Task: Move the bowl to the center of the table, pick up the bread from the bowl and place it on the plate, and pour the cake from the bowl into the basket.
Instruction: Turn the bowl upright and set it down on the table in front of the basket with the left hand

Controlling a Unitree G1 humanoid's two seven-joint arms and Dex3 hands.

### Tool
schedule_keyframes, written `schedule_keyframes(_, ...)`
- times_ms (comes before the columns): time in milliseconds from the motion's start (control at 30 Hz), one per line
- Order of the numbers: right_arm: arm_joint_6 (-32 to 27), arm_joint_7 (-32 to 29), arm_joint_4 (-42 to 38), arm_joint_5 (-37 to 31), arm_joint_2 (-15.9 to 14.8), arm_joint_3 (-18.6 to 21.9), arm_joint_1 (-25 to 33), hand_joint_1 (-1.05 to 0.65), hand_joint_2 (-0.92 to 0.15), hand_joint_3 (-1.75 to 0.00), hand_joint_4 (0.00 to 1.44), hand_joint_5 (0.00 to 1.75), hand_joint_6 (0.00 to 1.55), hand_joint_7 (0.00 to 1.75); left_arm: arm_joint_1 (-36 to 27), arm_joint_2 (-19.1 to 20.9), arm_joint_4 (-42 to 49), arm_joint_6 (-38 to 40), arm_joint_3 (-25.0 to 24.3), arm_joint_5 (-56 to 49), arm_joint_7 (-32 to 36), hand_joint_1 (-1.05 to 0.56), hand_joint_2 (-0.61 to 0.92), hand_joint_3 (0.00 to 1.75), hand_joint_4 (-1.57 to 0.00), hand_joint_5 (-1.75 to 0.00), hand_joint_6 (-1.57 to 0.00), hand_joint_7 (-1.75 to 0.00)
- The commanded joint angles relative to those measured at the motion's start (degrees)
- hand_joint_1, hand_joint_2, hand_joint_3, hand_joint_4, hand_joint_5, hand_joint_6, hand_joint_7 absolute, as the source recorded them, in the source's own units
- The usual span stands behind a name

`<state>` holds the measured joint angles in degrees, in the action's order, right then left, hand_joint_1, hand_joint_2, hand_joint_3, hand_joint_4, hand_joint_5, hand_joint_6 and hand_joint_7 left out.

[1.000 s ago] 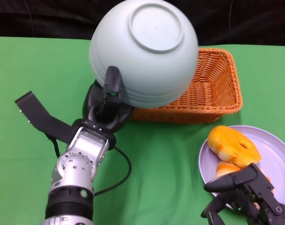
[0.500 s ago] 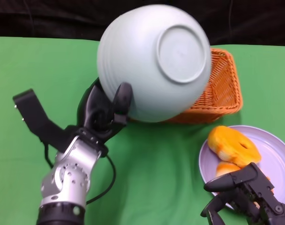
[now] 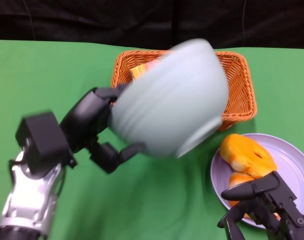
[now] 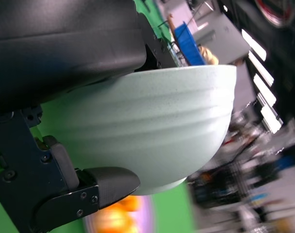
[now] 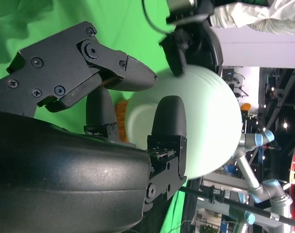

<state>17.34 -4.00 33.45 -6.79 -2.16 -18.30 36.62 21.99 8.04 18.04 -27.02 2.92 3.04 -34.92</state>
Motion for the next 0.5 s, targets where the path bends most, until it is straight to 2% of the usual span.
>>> schedule_keyframes(33,0.8,0.0,1.6,-2.3,-0.1,-1.1,0.5,-0.23,-0.63,-0.98,0.32,1.72,0.14,1.54,-1.1,4.7,-0.1,-8.2,1.5,-4.6,0.0,-0.05,0.27,1.63,-1.04,-1.75,-0.88,-1.74)
schedule_keyframes(100,0.5,0.0,1.8,-2.1,-0.1,-1.1,0.6,-0.23,-0.63,-0.99,0.31,1.72,0.14,1.54,-1.4,6.6,0.2,-11.5,2.3,-7.5,1.1,-0.03,0.24,1.64,-1.02,-1.75,-0.86,-1.74)
schedule_keyframes(200,0.8,0.2,1.8,-1.9,-0.3,-0.9,0.3,-0.23,-0.62,-0.99,0.31,1.72,0.13,1.54,-1.4,9.0,3.5,-20.8,2.9,-13.4,4.8,-0.02,0.20,1.63,-1.00,-1.75,-0.83,-1.75)
schedule_keyframes(300,0.9,0.3,1.7,-1.5,-0.4,-0.6,0.3,-0.22,-0.62,-0.99,0.31,1.72,0.14,1.54,-0.3,10.9,7.7,-31.1,2.5,-24.5,13.5,-0.06,0.19,1.60,-1.00,-1.75,-0.81,-1.75)
schedule_keyframes(433,0.5,0.2,2.0,-1.8,-0.3,-0.7,0.5,-0.22,-0.62,-0.99,0.30,1.72,0.13,1.53,0.3,14.0,8.4,-39.6,2.1,-46.9,32.4,-0.06,0.16,1.45,-1.02,-1.75,-0.79,-1.75)
schedule_keyframes(467,0.5,0.2,2.1,-1.9,-0.3,-0.8,0.5,-0.22,-0.62,-0.99,0.30,1.72,0.13,1.53,0.1,15.1,7.4,-39.5,2.9,-52.7,37.7,-0.07,0.17,1.39,-1.02,-1.75,-0.78,-1.75)
schedule_keyframes(500,0.4,0.2,2.1,-2.0,-0.3,-0.8,0.6,-0.21,-0.62,-0.99,0.30,1.72,0.13,1.53,0.1,15.9,6.8,-39.2,3.7,-56.9,42.1,-0.12,0.24,1.25,-1.02,-1.75,-0.78,-1.75)
